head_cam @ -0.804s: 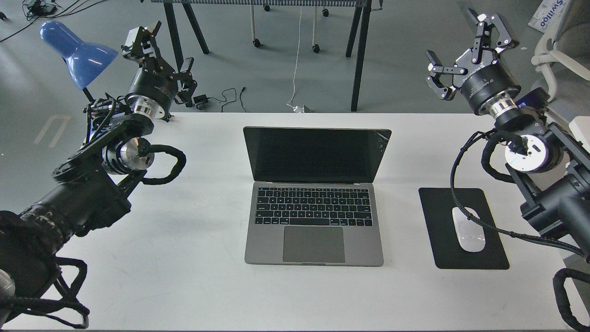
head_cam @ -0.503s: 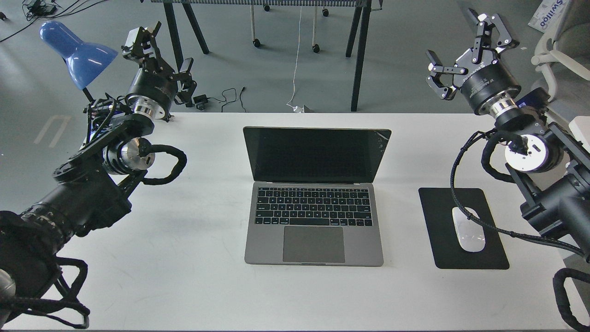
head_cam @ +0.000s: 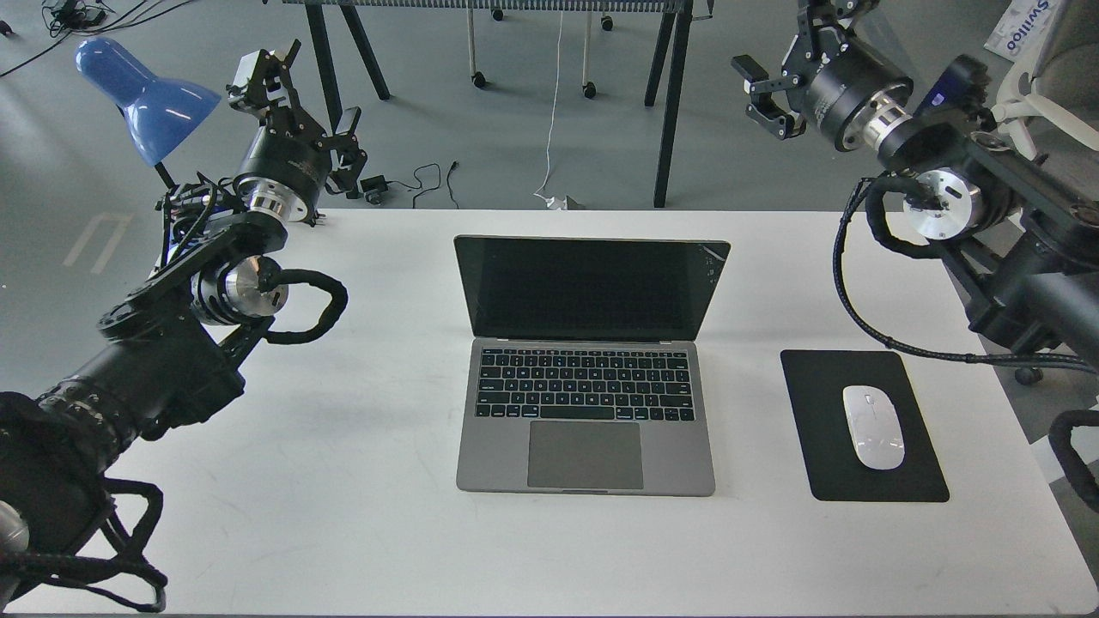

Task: Close notebook with right arm
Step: 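Raise the right gripper and swing it over the laptop's screen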

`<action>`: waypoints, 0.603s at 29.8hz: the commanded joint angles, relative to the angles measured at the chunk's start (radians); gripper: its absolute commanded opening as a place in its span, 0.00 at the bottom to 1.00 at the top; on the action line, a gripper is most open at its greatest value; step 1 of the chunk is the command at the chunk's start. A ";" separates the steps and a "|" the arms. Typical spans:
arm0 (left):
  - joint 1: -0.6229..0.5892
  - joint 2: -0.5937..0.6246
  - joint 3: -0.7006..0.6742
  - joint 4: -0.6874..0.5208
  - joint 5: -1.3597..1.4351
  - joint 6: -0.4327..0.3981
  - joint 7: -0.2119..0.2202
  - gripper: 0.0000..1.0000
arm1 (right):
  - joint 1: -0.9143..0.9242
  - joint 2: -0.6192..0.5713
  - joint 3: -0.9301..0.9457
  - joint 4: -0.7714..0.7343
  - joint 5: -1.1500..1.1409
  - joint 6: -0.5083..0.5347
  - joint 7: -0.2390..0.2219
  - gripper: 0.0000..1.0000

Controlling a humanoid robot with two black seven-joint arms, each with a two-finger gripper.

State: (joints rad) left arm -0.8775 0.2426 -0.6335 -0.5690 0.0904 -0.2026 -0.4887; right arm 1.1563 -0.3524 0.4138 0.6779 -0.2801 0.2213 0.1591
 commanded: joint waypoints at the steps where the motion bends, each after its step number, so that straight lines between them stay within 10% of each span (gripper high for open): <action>1: 0.000 0.000 0.000 0.000 0.000 0.000 0.000 1.00 | 0.055 0.108 -0.147 -0.115 0.004 0.001 -0.015 1.00; 18: 0.000 0.001 -0.002 0.001 0.000 0.000 0.000 1.00 | 0.036 0.257 -0.224 -0.196 0.004 0.098 -0.018 1.00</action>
State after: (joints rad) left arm -0.8775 0.2437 -0.6336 -0.5686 0.0904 -0.2027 -0.4887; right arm 1.1870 -0.0960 0.1904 0.4794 -0.2734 0.3036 0.1410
